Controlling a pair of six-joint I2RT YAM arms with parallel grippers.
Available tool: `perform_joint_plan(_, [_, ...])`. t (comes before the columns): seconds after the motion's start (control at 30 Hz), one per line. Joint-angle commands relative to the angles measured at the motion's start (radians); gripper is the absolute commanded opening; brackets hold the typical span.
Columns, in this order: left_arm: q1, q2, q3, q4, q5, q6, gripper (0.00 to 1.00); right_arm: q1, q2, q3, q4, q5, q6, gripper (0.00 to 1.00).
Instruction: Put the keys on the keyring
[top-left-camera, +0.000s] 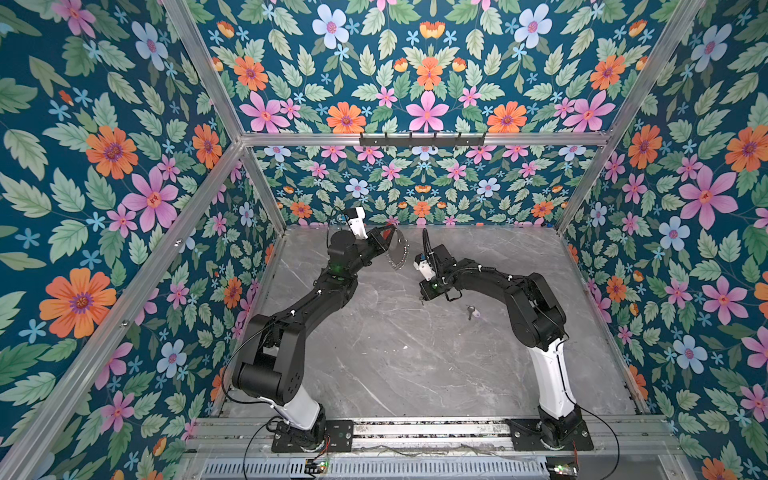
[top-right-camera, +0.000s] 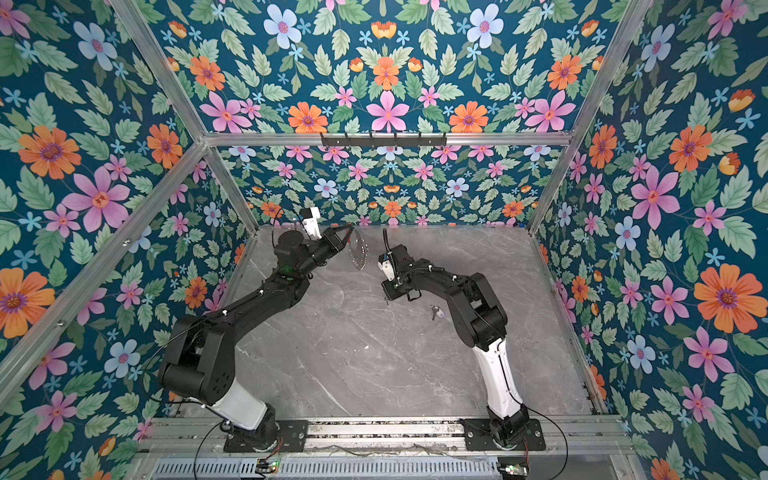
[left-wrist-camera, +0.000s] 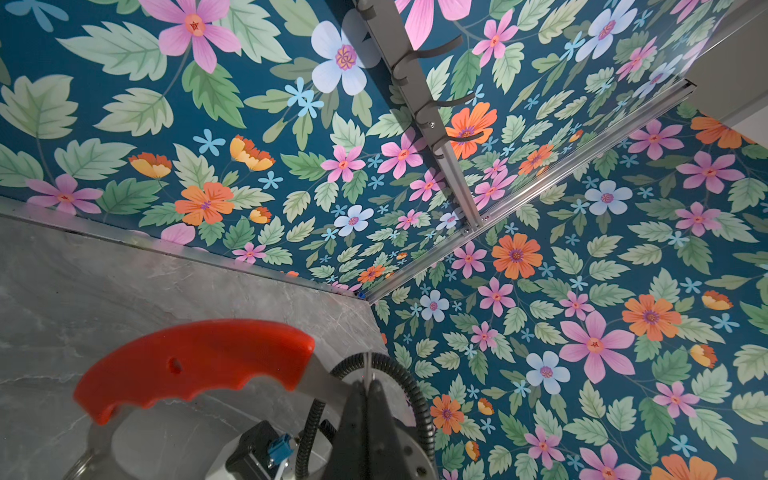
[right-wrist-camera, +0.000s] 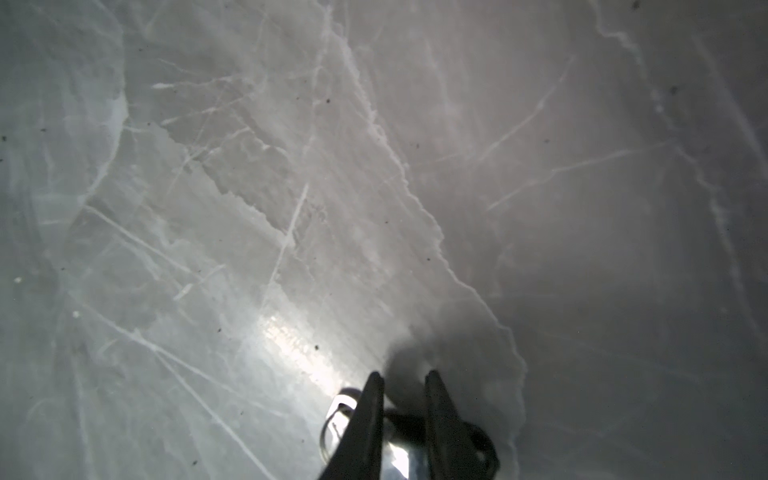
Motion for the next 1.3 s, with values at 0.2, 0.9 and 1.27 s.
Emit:
perform_joint_plan(0.2, [0.001, 0.009, 0.005, 0.048, 0.011, -0.007, 0.0, -0.002, -0.021, 0.011, -0.014, 0.163, 0.129, 0.03])
perform_joint_plan(0.9, [0.001, 0.017, -0.008, 0.05, 0.022, 0.001, 0.0, 0.007, -0.027, -0.014, -0.007, -0.163, 0.023, 0.32])
perform_joint_plan(1.27, [0.0, 0.01, -0.015, 0.05, 0.029, -0.002, 0.0, 0.015, -0.081, -0.06, -0.01, 0.004, 0.141, 0.32])
